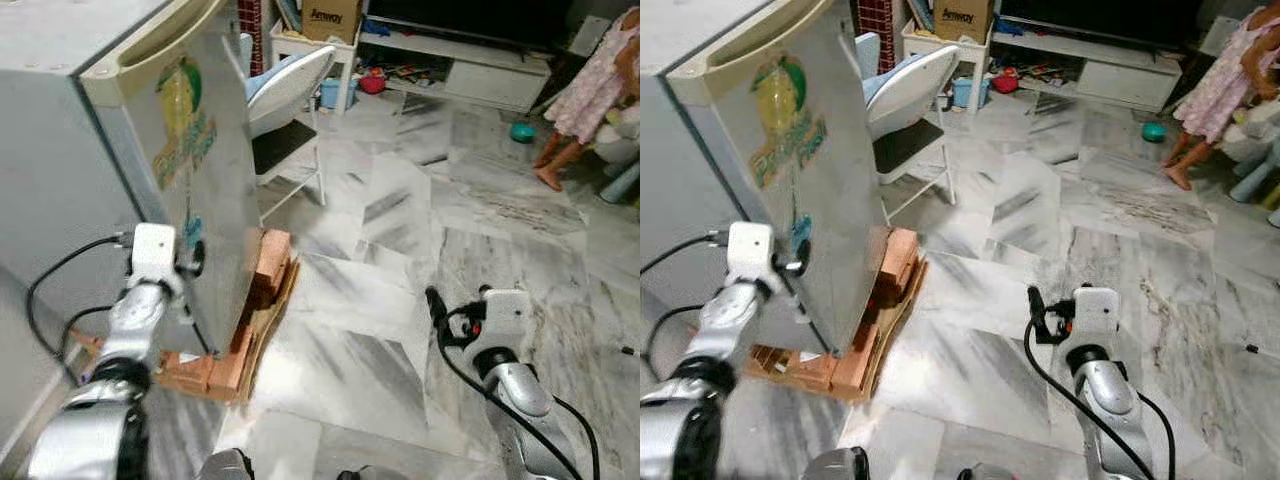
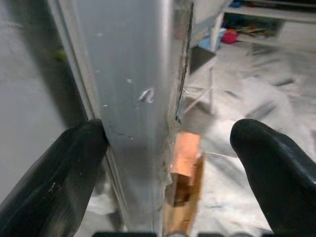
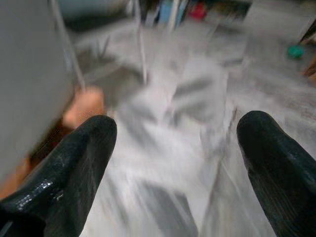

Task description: Restocking fridge

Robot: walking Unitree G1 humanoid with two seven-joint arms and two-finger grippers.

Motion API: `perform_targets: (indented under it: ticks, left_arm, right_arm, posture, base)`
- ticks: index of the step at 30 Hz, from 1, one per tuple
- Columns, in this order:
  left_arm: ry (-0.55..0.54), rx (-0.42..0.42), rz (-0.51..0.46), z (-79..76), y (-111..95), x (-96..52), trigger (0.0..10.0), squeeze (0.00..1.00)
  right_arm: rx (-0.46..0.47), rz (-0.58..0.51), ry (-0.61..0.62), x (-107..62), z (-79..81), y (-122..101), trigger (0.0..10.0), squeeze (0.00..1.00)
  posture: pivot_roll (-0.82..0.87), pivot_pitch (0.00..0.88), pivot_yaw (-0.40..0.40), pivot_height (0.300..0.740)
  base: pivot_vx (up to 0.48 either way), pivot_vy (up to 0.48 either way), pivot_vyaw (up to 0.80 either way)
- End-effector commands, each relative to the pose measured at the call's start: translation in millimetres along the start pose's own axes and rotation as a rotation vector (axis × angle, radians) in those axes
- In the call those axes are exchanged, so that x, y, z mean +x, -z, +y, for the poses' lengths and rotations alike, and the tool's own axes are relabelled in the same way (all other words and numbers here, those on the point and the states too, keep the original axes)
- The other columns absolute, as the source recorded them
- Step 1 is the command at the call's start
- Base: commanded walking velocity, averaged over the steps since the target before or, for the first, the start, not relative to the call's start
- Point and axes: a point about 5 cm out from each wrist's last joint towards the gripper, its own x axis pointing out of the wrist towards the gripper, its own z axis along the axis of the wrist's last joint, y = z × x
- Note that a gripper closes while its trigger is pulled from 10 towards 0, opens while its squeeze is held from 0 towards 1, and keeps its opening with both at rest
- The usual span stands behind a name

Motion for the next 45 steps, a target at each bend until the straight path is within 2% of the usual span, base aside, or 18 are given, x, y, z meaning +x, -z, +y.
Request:
perform_targets:
  ticks: [1,2,3,4,5,6,7,8,10,12,14,17,18,21,24,31,38,45]
  left_arm:
    - [0.205,0.076,-0.153,-44.2,-39,14.2,10.0,0.00]
    - [0.205,0.076,-0.153,-44.2,-39,14.2,10.0,0.00]
    - [0.260,0.077,-0.183,-58.1,-45,15.3,10.0,0.00]
    - [0.421,0.082,-0.234,-92.1,-56,13.2,10.0,0.00]
    - [0.421,0.082,-0.234,-92.1,-56,13.2,10.0,0.00]
    - [0.490,0.089,-0.250,-104.8,-58,10.8,10.0,0.00]
    - [0.734,0.097,-0.291,-153.4,-62,-8.2,10.0,0.00]
    - [0.734,0.097,-0.291,-153.4,-62,-8.2,10.0,0.00]
    - [0.913,0.076,-0.319,-188.2,-65,-30.1,10.0,0.00]
    - [1.017,0.062,-0.331,-204.4,-66,-45.9,10.0,0.00]
    - [1.073,0.068,-0.325,-210.1,-64,-54.3,10.0,0.00]
    - [0.943,0.098,-0.290,-188.7,-58,-35.5,10.0,0.00]
    - [0.828,0.099,-0.255,-160.8,-55,-22.1,10.0,0.00]
    - [0.693,0.115,-0.215,-119.5,-49,-14.9,10.0,0.00]
    - [0.552,0.096,-0.177,-83.3,-41,-17.9,10.0,0.00]
    - [0.309,0.023,-0.153,-30.1,-20,-40.1,10.0,0.00]
    - [0.176,0.023,-0.105,-1.6,-4,-70.6,10.0,0.00]
    - [0.131,0.009,-0.070,2.4,6,-84.8,10.0,0.00]
  right_arm:
    - [0.005,0.095,0.018,-2.1,-7.0,15,10.0,0.00]
    - [0.005,0.095,0.018,-2.1,-7.0,15,10.0,0.00]
    - [0.007,0.113,0.018,-2.7,-8.2,18,10.0,0.00]
    - [-0.001,0.122,0.009,-2.8,-8.6,19,10.0,0.00]
    - [-0.001,0.122,0.009,-2.8,-8.6,19,10.0,0.00]
    - [-0.006,0.119,0.005,-2.6,-8.2,19,10.0,0.00]
    - [-0.028,0.108,-0.021,-1.5,-6.7,17,10.0,0.00]
    - [-0.028,0.108,-0.021,-1.5,-6.7,17,10.0,0.00]
    - [-0.035,0.107,-0.029,-0.1,-6.7,16,10.0,0.00]
    - [-0.033,0.111,-0.025,1.3,-7.6,16,10.0,0.00]
    - [-0.031,0.114,-0.024,2.9,-8.1,16,10.0,0.00]
    - [-0.030,0.115,-0.027,3.1,-6.7,17,10.0,0.00]
    - [-0.027,0.113,-0.029,2.3,-5.4,18,10.0,0.00]
    - [-0.009,0.085,-0.020,1.5,-4.2,17,10.0,0.00]
    - [0.023,0.037,-0.009,3.3,-1.5,11,10.0,0.00]
    - [0.039,-0.030,-0.022,7.4,7.2,-9,10.0,0.00]
    - [-0.009,-0.079,-0.048,16.9,15.0,-25,10.0,0.00]
    - [-0.016,-0.071,-0.034,14.2,12.4,-22,10.0,0.00]
  posture:
    - [-0.05,0.076,-0.082,0.740]
    - [-0.05,0.076,-0.082,0.740]
    - [-0.05,0.075,-0.083,0.740]
    - [-0.04,0.072,-0.084,0.740]
    - [-0.04,0.072,-0.084,0.740]
    - [-0.04,0.072,-0.083,0.740]
    - [-0.04,0.069,-0.081,0.740]
    - [-0.04,0.069,-0.081,0.740]
    - [-0.04,0.067,-0.080,0.740]
    - [-0.03,0.063,-0.079,0.740]
    - [-0.03,0.060,-0.077,0.740]
    - [-0.03,0.057,-0.074,0.740]
    - [-0.03,0.055,-0.072,0.740]
    - [-0.02,0.053,-0.065,0.740]
    - [-0.02,0.052,-0.059,0.740]
    - [0.02,0.076,-0.073,0.740]
    - [0.04,0.090,-0.081,0.740]
    - [0.02,0.070,-0.082,0.740]
  base:
    - [0.000,0.000,0.00]
    - [0.000,0.000,0.00]
    - [0.000,0.000,0.00]
    - [0.000,0.000,0.00]
    - [0.000,0.000,0.00]
    - [0.000,0.000,0.00]
    - [0.000,0.000,0.00]
    - [0.000,0.000,0.00]
    - [0.000,0.000,0.00]
    - [0.000,0.000,0.00]
    - [0.000,0.000,0.00]
    - [0.000,0.000,0.00]
    - [0.000,0.000,0.00]
    - [0.000,0.000,0.00]
    - [0.000,0.000,0.00]
    - [0.000,0.000,0.00]
    - [0.116,-0.238,0.00]
    - [0.350,-0.323,-0.46]
